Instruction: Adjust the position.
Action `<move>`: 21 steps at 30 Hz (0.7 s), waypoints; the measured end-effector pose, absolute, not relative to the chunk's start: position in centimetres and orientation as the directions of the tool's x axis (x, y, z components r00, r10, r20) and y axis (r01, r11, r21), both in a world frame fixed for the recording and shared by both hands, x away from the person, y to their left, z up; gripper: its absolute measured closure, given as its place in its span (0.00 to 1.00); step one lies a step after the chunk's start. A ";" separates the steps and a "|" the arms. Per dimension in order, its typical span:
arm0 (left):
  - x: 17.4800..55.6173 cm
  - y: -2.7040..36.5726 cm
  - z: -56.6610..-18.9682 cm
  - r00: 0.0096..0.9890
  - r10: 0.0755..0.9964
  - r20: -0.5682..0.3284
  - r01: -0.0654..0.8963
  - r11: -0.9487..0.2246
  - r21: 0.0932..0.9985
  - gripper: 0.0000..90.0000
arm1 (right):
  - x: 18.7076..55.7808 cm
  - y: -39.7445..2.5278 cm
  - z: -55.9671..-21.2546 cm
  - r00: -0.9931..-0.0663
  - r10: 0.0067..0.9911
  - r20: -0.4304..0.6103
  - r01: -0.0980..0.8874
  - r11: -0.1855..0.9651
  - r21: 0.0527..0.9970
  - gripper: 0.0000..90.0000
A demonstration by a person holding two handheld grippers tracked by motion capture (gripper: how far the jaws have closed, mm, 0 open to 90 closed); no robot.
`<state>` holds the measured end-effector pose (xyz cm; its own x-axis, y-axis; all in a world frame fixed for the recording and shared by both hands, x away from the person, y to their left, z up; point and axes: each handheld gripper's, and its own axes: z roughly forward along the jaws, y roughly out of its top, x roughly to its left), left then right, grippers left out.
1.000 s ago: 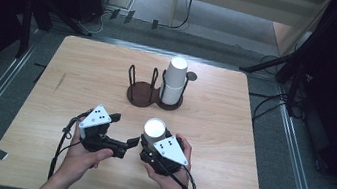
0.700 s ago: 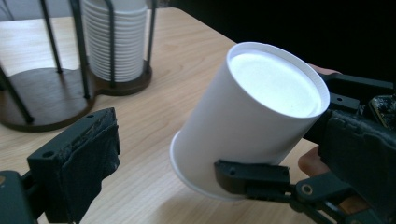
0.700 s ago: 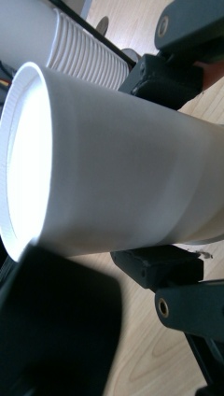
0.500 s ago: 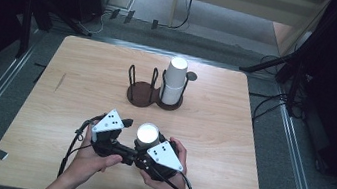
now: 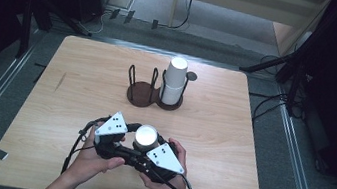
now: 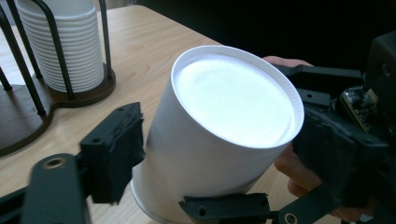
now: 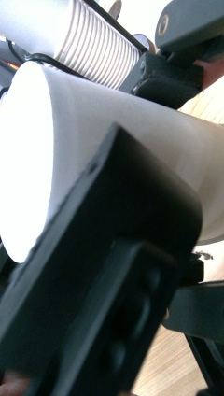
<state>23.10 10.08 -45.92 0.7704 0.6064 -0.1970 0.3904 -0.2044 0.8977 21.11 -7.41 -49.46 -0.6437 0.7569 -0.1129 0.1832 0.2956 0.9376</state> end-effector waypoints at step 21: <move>23.3 11.1 -45.6 0.766 0.603 -0.222 0.381 -0.149 0.912 0.37 | 21.1 -7.6 -49.3 -0.655 0.743 -0.135 0.161 0.312 0.936 0.33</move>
<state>23.28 11.07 -45.64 0.7659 0.6034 -0.2219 0.3814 -0.1486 0.9124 21.11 -7.57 -49.30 -0.6554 0.7430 -0.1355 0.1606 0.3124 0.9363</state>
